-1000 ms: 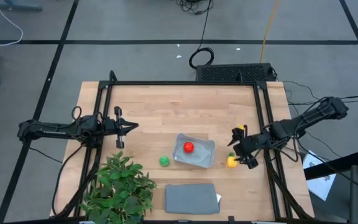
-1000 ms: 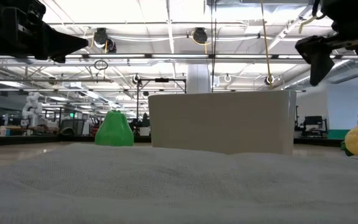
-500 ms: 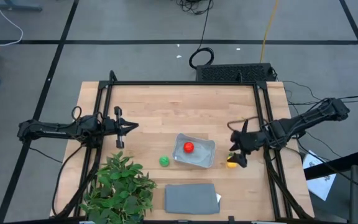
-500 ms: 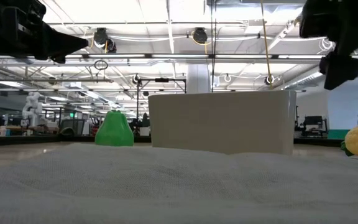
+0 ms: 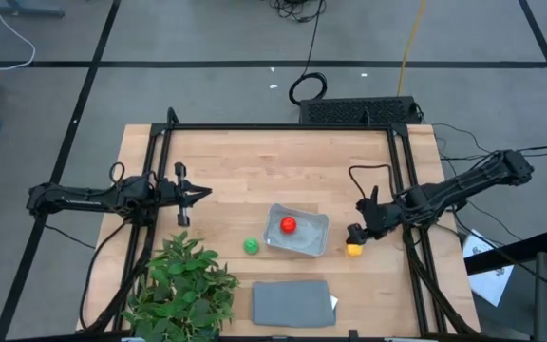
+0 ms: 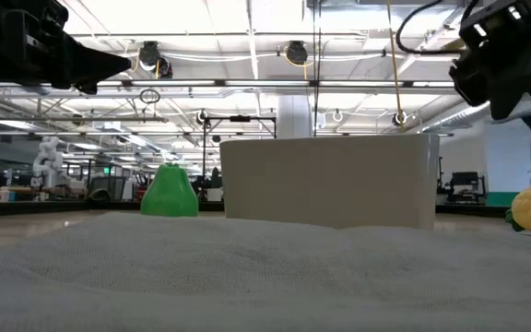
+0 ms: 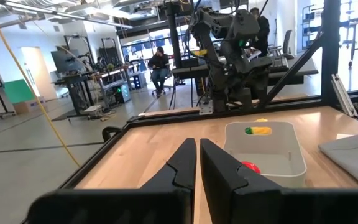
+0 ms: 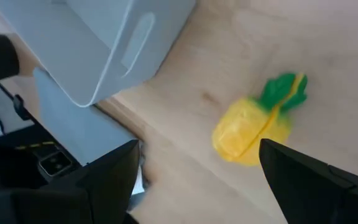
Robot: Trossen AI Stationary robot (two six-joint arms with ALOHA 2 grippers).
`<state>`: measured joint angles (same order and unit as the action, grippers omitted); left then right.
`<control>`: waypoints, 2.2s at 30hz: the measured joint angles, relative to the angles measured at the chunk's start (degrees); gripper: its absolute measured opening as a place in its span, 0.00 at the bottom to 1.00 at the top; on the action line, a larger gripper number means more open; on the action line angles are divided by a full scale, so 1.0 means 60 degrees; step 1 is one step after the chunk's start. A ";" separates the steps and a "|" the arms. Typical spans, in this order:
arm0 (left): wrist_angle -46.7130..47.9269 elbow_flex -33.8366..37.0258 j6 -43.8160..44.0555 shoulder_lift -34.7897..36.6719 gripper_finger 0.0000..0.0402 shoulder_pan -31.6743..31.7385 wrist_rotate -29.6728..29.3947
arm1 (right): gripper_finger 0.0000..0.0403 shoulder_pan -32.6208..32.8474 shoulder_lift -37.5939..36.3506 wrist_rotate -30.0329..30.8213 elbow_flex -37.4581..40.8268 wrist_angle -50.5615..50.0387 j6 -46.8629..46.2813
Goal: Pick and placing Produce into tupperware
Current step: Put the yellow pineapple into the gray bin
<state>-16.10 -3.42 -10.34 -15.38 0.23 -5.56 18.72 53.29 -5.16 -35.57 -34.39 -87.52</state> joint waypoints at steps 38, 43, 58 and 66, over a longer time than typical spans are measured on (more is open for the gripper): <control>0.0455 0.0000 -0.0516 0.0000 0.06 0.0003 0.0004 | 0.80 0.0018 0.0653 -0.0156 0.0922 0.0672 -0.2195; 0.0455 0.0000 -0.0555 0.0000 0.06 0.0000 0.0004 | 0.80 0.0018 0.1079 -0.0408 0.0922 0.0739 -0.1911; 0.0464 0.0000 -0.0521 0.0002 0.06 0.0000 0.0004 | 0.80 0.0022 0.2274 -0.0661 0.0922 0.1348 -0.1299; 0.0514 0.0000 -0.0502 0.0004 0.06 0.0000 0.0004 | 0.70 0.0022 0.2359 -0.0664 0.0922 0.1351 -0.0968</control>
<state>-13.02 -3.42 -13.35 -15.35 0.23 -5.54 18.85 67.44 -9.15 -30.04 -26.28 -93.33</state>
